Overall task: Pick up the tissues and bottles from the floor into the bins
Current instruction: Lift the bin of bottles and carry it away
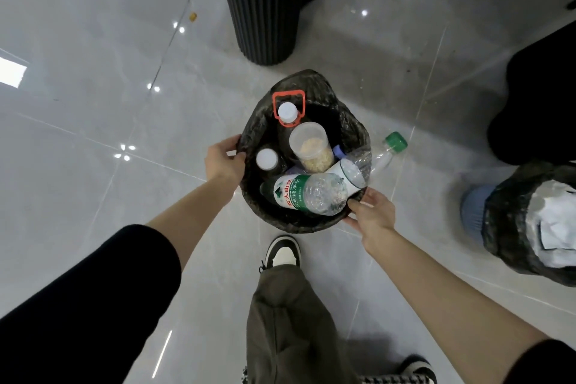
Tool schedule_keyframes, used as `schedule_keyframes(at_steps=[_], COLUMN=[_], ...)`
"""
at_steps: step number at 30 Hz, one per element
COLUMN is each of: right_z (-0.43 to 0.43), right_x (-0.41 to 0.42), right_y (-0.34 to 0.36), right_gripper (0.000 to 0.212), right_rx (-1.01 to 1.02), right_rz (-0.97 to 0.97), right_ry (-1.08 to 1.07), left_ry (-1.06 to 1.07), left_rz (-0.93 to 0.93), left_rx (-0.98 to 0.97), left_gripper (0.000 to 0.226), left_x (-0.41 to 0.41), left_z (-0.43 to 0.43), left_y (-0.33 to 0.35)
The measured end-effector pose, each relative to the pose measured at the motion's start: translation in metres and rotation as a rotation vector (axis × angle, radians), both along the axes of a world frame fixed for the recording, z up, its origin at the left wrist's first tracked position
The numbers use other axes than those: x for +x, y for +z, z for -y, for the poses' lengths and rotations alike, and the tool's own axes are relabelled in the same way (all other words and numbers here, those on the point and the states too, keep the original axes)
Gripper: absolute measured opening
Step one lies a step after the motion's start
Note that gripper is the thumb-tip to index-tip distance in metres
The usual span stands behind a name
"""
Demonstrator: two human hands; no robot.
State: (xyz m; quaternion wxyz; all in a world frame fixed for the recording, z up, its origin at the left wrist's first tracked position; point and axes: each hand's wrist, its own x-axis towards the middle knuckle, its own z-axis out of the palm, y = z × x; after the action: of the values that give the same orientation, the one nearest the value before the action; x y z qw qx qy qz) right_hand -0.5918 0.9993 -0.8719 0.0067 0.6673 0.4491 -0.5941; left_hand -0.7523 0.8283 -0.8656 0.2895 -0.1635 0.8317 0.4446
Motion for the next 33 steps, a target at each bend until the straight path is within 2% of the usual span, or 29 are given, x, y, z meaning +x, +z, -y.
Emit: schedule_keyframes(at_steps=[10,18,21,27,33], right_z=[-0.036,-0.098,-0.119,-0.155,-0.175], right_x=[0.051,0.146,0.180,0.272,0.360], right_y=[0.070,0.171,0.201,0.271,0.296], right_gripper=[0.043,0.032,0.037,0.036,0.032], right_rx=[0.032,0.091,0.104,0.131,0.139], right_rz=[-0.071,-0.158,-0.146,-0.124,-0.124], right_ry=[0.033,0.024,0.036,-0.119,-0.288], left_ry=[-0.053,-0.113,-0.133,-0.211,-0.373], left_rz=[-0.047,-0.058,-0.025,0.103,0.191], left_rx=[0.070,0.143,0.175,0.248,0.256], left_gripper=[0.041,0.038,0.038,0.040,0.038], left_x=[0.038,0.119,0.147,0.219,0.282], left_z=[-0.036,-0.096,-0.117,-0.178,-0.235], left_y=[0.089,0.186,0.212,0.269,0.302])
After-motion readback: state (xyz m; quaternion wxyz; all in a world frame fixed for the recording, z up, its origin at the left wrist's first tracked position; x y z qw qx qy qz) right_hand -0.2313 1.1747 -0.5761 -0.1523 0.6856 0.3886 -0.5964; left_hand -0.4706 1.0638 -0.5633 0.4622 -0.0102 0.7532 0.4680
